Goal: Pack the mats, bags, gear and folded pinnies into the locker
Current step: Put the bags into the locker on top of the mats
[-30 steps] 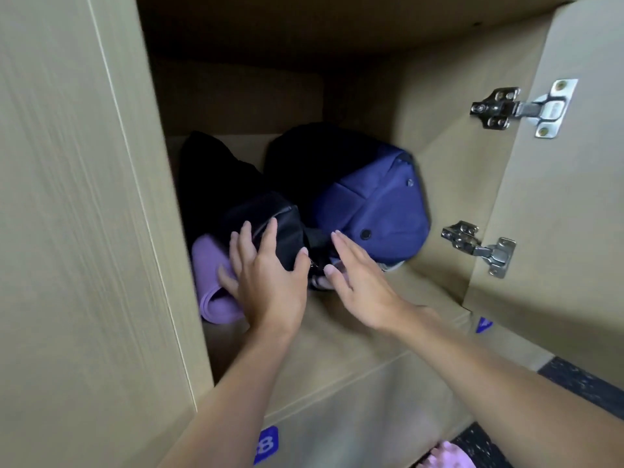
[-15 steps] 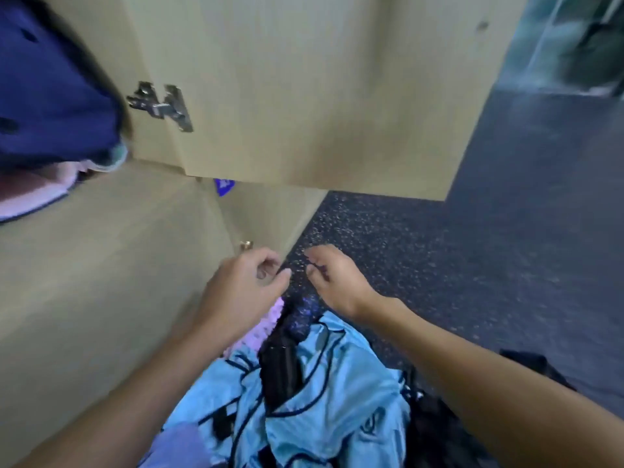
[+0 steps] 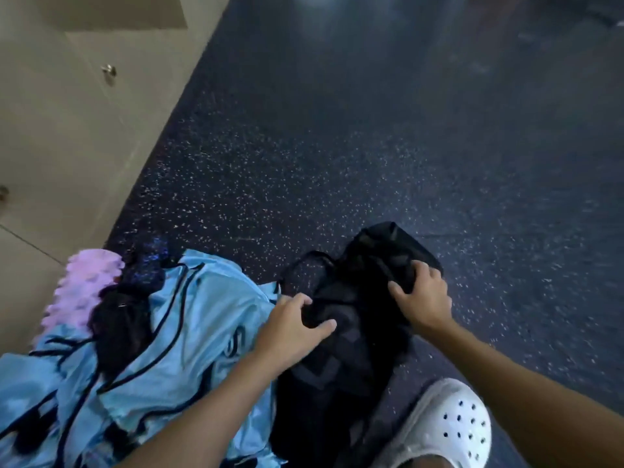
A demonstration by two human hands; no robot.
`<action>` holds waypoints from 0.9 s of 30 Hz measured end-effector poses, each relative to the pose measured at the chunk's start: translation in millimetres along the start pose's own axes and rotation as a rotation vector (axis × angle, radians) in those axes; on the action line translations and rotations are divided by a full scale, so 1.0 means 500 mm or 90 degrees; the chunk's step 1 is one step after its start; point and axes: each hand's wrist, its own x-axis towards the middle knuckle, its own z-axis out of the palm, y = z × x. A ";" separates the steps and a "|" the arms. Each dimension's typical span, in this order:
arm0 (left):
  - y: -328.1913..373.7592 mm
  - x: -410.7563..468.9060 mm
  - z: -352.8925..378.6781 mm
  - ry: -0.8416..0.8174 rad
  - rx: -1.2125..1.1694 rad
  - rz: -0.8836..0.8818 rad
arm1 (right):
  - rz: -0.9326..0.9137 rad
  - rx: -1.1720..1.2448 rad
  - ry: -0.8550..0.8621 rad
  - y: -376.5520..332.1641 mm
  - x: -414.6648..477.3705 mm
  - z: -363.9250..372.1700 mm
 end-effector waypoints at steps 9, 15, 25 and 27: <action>-0.010 -0.007 0.096 -0.093 0.041 -0.095 | -0.042 -0.014 0.009 0.030 0.081 0.034; 0.004 -0.020 0.114 0.005 -0.005 -0.117 | -0.034 0.013 0.040 0.086 0.096 0.008; -0.010 -0.141 0.065 0.034 0.150 0.124 | -0.117 -0.077 -0.089 0.218 0.013 -0.064; -0.018 -0.162 0.074 -0.001 0.199 0.116 | -0.210 -0.125 -0.090 0.211 0.001 -0.088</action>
